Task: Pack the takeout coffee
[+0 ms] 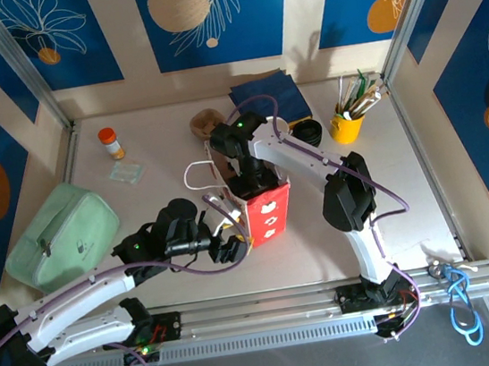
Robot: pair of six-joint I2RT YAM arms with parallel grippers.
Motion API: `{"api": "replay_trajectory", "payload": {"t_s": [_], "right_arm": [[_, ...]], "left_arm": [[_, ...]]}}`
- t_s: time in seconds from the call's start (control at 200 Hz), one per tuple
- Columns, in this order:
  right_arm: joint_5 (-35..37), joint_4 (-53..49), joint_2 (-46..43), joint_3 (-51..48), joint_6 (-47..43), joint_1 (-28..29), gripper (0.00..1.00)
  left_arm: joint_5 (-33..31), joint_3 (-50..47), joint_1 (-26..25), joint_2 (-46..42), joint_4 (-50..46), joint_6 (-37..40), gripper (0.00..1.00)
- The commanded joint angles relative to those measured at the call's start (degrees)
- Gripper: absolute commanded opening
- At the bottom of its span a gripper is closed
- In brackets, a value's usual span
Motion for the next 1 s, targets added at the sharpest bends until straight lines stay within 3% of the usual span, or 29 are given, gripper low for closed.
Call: {"api": "replay_trajectory", "payload": {"t_s": [0.0, 0.995], "right_arm": [[-1.74, 0.82, 1.12, -0.19, -0.74, -0.19, 0.62], [-1.33, 1.57, 3.57, 0.33, -0.90, -0.03, 0.62]], "left_arm": [[-0.02, -0.05, -0.79, -0.79, -0.03, -0.49, 0.72], [-0.04, 0.55, -0.99, -0.71, -0.49, 0.00, 0.72]]}}
